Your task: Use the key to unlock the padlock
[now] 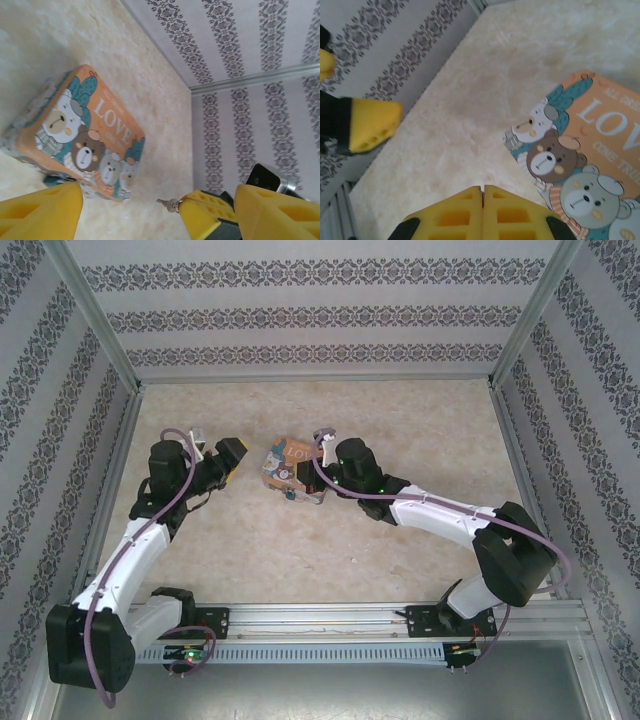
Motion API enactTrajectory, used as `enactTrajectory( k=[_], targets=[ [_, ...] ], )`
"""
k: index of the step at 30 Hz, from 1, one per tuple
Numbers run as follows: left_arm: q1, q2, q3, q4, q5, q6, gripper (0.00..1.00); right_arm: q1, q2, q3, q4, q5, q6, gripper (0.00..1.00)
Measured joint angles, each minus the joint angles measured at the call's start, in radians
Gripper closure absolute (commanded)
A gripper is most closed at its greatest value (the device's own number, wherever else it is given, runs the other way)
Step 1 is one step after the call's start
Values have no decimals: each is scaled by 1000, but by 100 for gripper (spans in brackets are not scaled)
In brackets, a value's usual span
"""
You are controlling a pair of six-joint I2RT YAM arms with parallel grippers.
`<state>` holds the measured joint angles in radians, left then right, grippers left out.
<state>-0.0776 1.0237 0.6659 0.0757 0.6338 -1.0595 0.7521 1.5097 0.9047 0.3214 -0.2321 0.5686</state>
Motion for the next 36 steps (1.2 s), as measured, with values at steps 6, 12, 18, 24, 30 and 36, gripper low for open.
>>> enactTrajectory(
  k=[6, 12, 18, 24, 30, 36],
  targets=[
    [-25, 42, -35, 195, 17, -286, 21, -4, -5, 0, 93, -2, 29, 100],
    [-64, 118, -79, 456, 25, -557, 21, -4, -4, 7, 178, -2, 43, 100],
    [-116, 173, -85, 600, 17, -686, 21, 3, 8, 61, 231, -5, 55, 100],
    [-181, 209, -85, 673, -2, -737, 22, 31, 29, 86, 270, -5, 58, 100],
    [-210, 248, -84, 731, -29, -779, 26, 51, 69, 89, 278, -5, 65, 100],
    [-218, 252, -83, 748, -51, -796, 41, 58, 79, 89, 288, -3, 65, 100]
  ],
)
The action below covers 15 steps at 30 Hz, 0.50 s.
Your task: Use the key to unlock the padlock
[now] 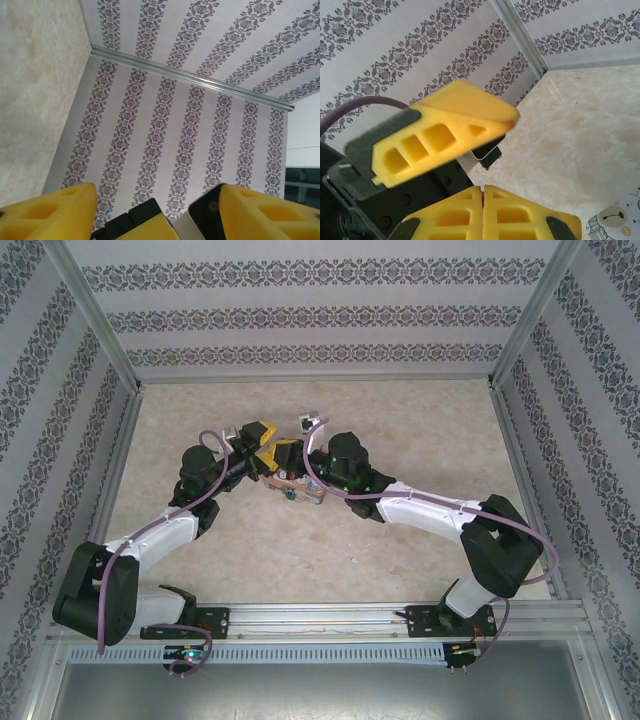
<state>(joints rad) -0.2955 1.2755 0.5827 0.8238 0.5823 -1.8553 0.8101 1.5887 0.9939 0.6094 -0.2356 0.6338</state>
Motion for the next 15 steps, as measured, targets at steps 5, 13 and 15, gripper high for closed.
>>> enactTrajectory(
  k=[5, 13, 15],
  targets=[
    [0, -9, 0, -11, -20, 7, 51, 0, 0, 0, 13, 14, 0, 100],
    [0, -26, 1, -34, -37, 27, 66, 0, -22, -12, 23, 37, -1, 100],
    [0, -26, 3, -40, -38, 32, 70, 0, -26, -16, 24, 38, -1, 100]
  ],
)
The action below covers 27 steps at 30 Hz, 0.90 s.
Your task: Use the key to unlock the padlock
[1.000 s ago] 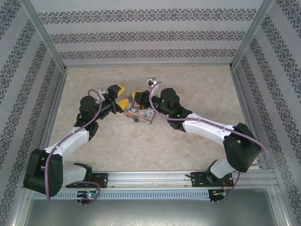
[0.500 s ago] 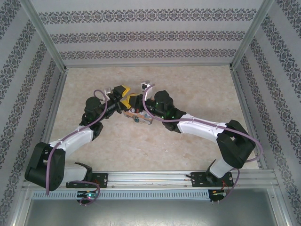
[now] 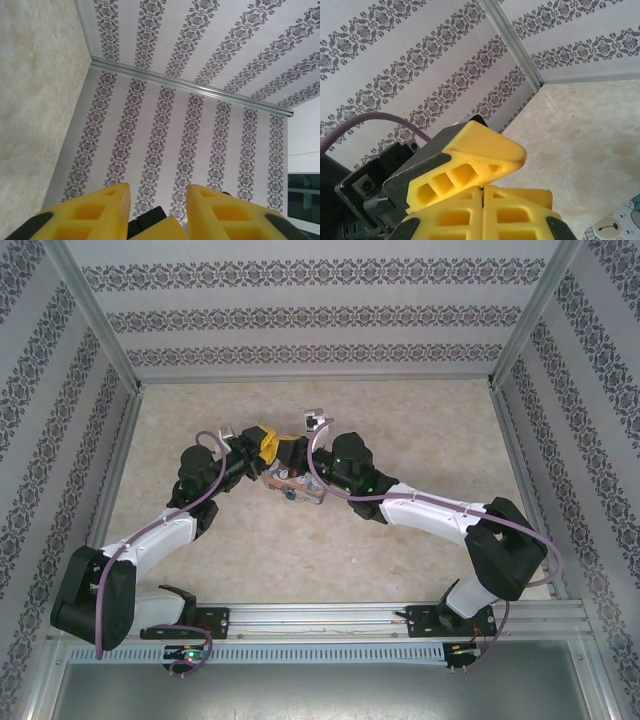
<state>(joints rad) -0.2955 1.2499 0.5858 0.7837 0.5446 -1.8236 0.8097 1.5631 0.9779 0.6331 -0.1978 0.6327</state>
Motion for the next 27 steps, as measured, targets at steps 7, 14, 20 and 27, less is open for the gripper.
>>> enactTrajectory(
  k=[7, 14, 20, 27],
  targets=[
    [0, 0, 3, -26, 0, 17, 78, 0, -10, -11, 0, 5, -3, 100],
    [0, -20, 15, -79, -27, 47, 88, 0, -16, -20, -1, 6, -3, 100],
    [1, -30, 26, -97, -41, 71, 97, -1, -21, -30, -5, 6, -3, 100],
    [-1, -53, 40, -178, -29, 172, 100, -14, -43, -63, -6, -10, 1, 79]
  ],
)
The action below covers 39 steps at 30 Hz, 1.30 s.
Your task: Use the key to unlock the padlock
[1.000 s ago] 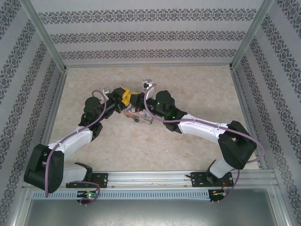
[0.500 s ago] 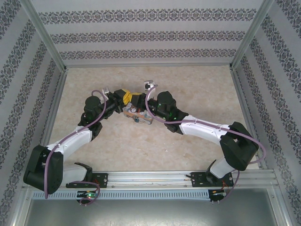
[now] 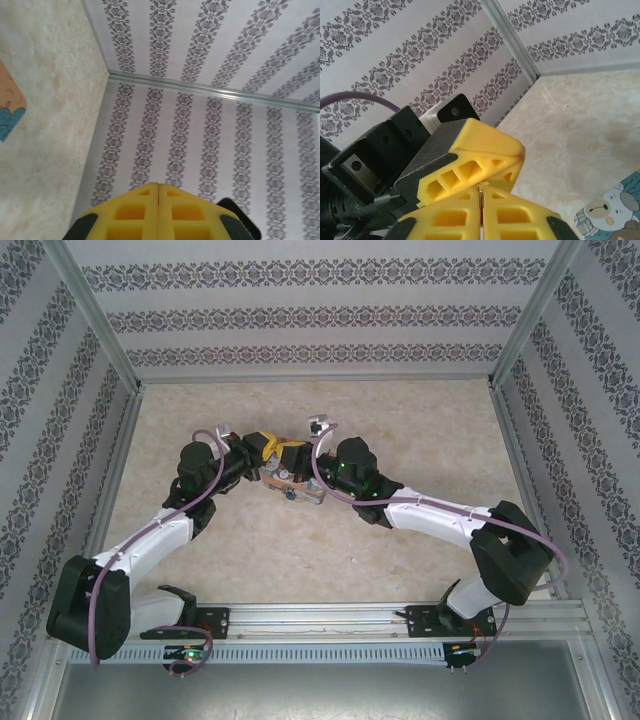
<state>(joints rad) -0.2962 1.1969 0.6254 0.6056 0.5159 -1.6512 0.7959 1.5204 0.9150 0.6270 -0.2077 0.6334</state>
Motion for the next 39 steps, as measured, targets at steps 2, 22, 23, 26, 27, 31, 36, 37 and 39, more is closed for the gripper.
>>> enactTrajectory(
  k=[2, 22, 23, 26, 27, 31, 36, 37, 39],
  targets=[
    [-2, -19, 20, -58, -3, 68, 100, -22, -27, -22, -2, -19, 3, 71],
    [33, -97, 182, -290, 217, 733, 100, -113, -87, -21, 13, -391, 198, 51],
    [35, -97, 185, -291, 222, 742, 100, -109, -80, -18, 14, -394, 201, 51],
    [36, -97, 187, -297, 231, 763, 100, -100, -56, -5, 14, -408, 210, 52],
    [36, -97, 187, -301, 233, 768, 100, -98, -47, 2, 14, -412, 211, 53],
    [36, -97, 187, -307, 240, 782, 100, -91, -11, 33, 22, -416, 220, 55],
    [36, -95, 187, -307, 240, 788, 100, -83, 18, 57, 34, -423, 232, 62],
    [36, -95, 187, -308, 240, 788, 100, -80, 24, 61, 39, -423, 235, 64],
    [36, -95, 187, -307, 241, 788, 100, -78, 36, 67, 45, -425, 238, 68]
  ],
)
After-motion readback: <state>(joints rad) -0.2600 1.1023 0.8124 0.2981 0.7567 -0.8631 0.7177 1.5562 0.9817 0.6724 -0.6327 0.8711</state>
